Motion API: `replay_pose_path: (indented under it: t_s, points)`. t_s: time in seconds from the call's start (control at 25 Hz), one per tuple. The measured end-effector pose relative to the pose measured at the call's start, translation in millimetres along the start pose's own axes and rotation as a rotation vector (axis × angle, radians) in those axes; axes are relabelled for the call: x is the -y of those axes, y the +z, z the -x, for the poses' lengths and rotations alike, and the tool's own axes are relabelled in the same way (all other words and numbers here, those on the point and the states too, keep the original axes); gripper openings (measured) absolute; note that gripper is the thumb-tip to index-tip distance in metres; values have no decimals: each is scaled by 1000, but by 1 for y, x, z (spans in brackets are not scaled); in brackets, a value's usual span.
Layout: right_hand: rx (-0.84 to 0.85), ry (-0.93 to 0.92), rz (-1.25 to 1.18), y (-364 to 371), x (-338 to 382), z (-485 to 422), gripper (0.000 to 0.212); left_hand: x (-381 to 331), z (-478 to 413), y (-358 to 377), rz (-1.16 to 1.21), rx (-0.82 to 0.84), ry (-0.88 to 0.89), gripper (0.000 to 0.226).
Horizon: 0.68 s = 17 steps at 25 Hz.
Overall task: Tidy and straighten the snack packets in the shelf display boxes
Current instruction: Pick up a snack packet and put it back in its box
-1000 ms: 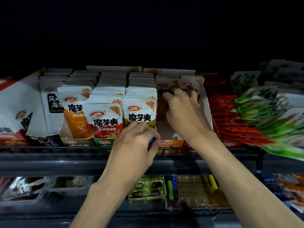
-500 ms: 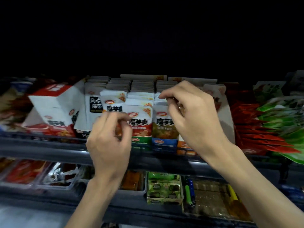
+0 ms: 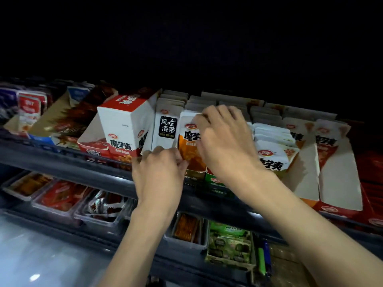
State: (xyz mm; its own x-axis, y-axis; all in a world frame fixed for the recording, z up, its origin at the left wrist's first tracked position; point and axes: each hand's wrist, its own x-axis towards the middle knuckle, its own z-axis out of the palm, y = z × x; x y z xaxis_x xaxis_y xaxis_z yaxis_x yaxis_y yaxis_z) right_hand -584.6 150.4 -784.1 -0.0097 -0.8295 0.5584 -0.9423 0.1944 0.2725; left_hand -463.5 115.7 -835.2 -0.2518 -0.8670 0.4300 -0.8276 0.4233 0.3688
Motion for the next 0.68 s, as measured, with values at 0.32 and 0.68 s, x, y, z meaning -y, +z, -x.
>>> replay_pose_path:
  t_s: [0.32,0.68]
  points:
    - [-149,13,2,7,-1,-7,22,0,-2,0,34,8,-34,21]
    - [-537,132,-557,-32,-27,2,11,-11,0,-9,424,-137,-29,43]
